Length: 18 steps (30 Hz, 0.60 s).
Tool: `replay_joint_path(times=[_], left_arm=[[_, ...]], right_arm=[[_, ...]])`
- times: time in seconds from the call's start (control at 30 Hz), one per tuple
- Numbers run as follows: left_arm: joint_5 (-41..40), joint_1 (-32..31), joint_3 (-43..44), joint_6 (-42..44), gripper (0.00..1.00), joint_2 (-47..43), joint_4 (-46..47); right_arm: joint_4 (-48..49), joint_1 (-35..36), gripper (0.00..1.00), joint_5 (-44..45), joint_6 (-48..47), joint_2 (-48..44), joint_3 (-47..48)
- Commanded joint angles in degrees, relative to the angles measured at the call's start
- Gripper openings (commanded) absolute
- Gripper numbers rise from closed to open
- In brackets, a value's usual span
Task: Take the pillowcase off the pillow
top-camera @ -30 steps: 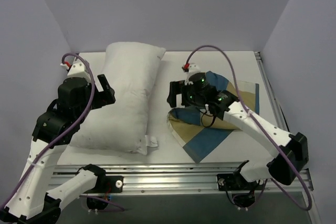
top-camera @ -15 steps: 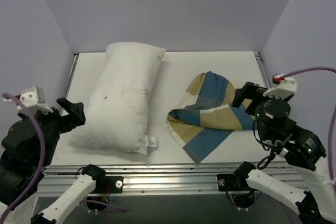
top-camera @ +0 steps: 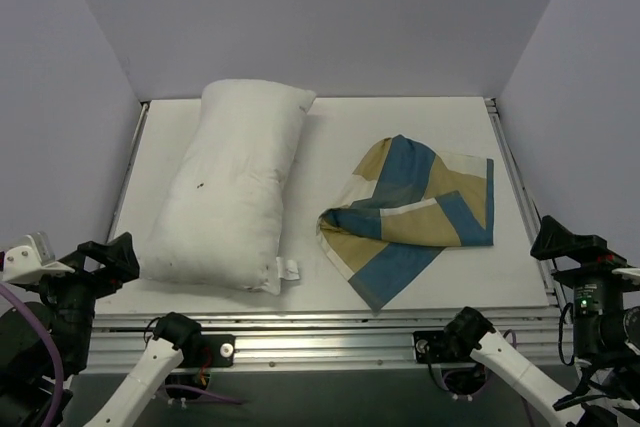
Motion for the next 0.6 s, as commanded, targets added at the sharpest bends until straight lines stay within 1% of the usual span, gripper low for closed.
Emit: replay_joint_path(times=[0.0, 0.07, 0.27, 0.57], left_arm=[[-1.53, 0.28, -1.95, 0.13, 0.94, -1.62, 1.24], [-1.97, 0.19, -2.4, -0.05, 0.94, -1.97, 1.94], [-3.47, 0.19, -3.19, -1.55, 0.94, -1.27, 1.51], [-3.73, 0.19, -3.19, -2.43, 0.94, -1.01, -0.52]], right_arm=[[2.57, 1.14, 1.0, 4.37, -1.9, -3.17, -0.62], [2.32, 1.94, 1.0, 4.55, -1.9, -3.61, -0.54], [0.29, 3.17, 1.0, 5.25, -1.02, -1.25, 0.34], [1.61, 3.96, 1.0, 4.81, -1.11, 0.08, -0.18]])
